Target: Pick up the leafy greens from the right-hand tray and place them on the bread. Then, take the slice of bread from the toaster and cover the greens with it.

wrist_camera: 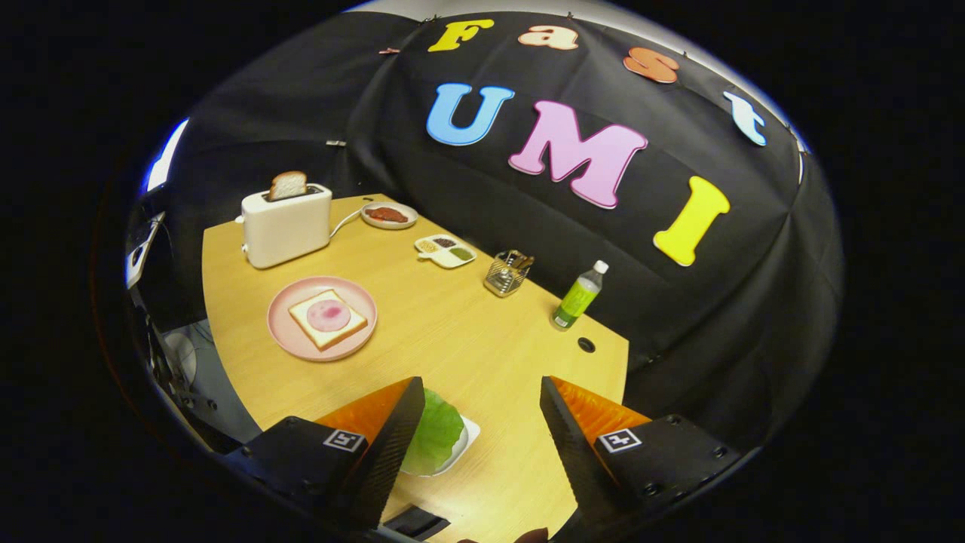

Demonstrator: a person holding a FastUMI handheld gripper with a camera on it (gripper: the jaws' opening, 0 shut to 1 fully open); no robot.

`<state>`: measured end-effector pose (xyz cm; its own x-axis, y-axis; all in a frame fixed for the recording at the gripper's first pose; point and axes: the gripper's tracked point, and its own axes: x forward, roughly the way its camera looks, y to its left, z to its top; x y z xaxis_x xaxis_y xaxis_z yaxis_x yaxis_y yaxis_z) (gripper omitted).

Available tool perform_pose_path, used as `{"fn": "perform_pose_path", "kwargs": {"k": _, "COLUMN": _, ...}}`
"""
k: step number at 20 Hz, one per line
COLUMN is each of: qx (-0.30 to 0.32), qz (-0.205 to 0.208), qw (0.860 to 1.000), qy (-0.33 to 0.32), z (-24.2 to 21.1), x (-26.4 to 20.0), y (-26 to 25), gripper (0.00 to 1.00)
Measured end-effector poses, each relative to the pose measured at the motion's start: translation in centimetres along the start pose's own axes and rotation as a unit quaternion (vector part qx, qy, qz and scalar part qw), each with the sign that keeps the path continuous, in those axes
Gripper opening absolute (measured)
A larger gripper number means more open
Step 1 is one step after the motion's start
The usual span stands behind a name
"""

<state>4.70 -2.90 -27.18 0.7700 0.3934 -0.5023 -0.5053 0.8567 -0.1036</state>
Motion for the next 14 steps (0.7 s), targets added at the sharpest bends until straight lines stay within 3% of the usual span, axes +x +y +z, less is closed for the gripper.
{"fn": "perform_pose_path", "kwargs": {"k": 4, "qx": -0.008, "qz": 0.060, "qw": 0.997, "qy": 0.046, "z": -5.2, "x": 3.6, "y": 1.6, "gripper": 0.95}}
{"fn": "perform_pose_path", "kwargs": {"k": 8, "qx": 0.028, "qz": 0.119, "qw": 0.986, "qy": 0.109, "z": -9.5, "x": 6.7, "y": 4.2, "gripper": 0.89}}
{"fn": "perform_pose_path", "kwargs": {"k": 11, "qx": 0.042, "qz": 0.139, "qw": 0.979, "qy": 0.140, "z": -12.0, "x": 8.0, "y": 5.6, "gripper": 0.78}}
{"fn": "perform_pose_path", "kwargs": {"k": 14, "qx": 0.050, "qz": 0.152, "qw": 0.973, "qy": 0.165, "z": -13.6, "x": 9.2, "y": 6.6, "gripper": 0.77}}
